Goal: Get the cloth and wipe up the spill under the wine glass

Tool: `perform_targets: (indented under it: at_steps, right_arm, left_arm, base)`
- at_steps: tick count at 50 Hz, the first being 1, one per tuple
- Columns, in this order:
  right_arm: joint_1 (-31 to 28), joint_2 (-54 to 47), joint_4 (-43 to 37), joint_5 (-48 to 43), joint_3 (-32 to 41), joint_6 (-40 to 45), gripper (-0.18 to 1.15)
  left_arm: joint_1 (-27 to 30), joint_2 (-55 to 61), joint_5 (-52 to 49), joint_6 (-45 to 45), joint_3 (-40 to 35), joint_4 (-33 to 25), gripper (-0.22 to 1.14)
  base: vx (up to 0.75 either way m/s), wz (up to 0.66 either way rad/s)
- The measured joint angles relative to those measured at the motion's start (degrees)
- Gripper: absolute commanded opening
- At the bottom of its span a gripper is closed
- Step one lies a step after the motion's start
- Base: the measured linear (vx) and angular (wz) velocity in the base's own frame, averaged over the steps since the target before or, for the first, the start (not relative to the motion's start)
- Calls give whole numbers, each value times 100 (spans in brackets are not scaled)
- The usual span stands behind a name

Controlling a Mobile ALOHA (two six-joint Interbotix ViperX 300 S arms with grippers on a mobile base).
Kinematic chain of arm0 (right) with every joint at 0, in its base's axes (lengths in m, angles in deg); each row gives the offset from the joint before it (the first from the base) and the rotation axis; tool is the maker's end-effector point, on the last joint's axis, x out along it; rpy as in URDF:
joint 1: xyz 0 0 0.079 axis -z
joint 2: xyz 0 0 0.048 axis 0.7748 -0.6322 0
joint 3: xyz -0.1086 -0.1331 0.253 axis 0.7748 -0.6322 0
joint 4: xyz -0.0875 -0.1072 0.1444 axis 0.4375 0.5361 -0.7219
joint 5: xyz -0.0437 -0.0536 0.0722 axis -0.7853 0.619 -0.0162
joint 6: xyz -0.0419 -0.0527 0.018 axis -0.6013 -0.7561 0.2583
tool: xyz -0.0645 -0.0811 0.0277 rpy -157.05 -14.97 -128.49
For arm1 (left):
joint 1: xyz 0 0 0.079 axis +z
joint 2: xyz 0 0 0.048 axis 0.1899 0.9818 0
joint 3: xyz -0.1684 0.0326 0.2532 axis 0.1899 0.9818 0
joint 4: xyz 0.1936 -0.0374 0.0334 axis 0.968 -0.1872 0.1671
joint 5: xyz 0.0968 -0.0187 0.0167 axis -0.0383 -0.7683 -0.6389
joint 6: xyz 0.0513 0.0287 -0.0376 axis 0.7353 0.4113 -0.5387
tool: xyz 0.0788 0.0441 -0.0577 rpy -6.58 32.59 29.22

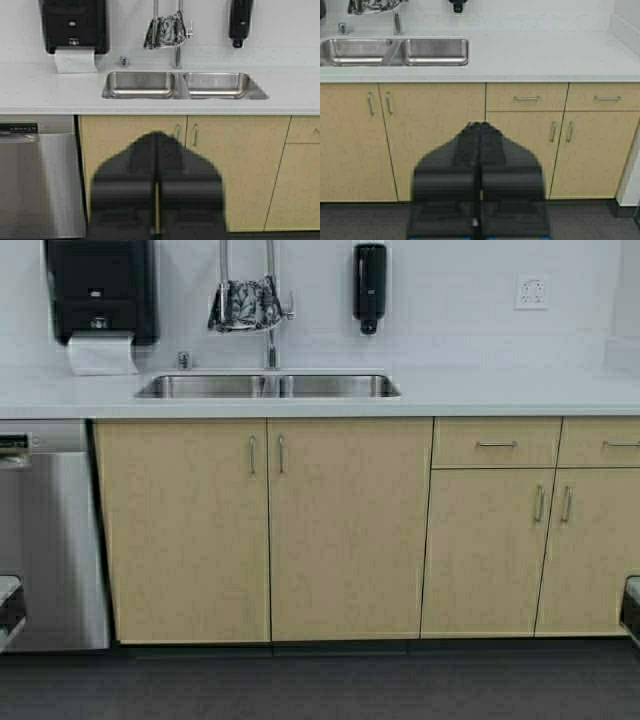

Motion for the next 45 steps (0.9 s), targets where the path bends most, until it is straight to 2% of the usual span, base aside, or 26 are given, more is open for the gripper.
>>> perform_targets:
  at_steps: [32,45]
  right_arm:
    - [0,88,35,-9,9,88,5]
    - [-246,211,132,-9,9,132,5]
  left_arm:
    - [-9,53,26,35,70,9,2]
    - [-9,-132,26,-70,193,9,2]
  base:
    - [36,10]
    - [40,5]
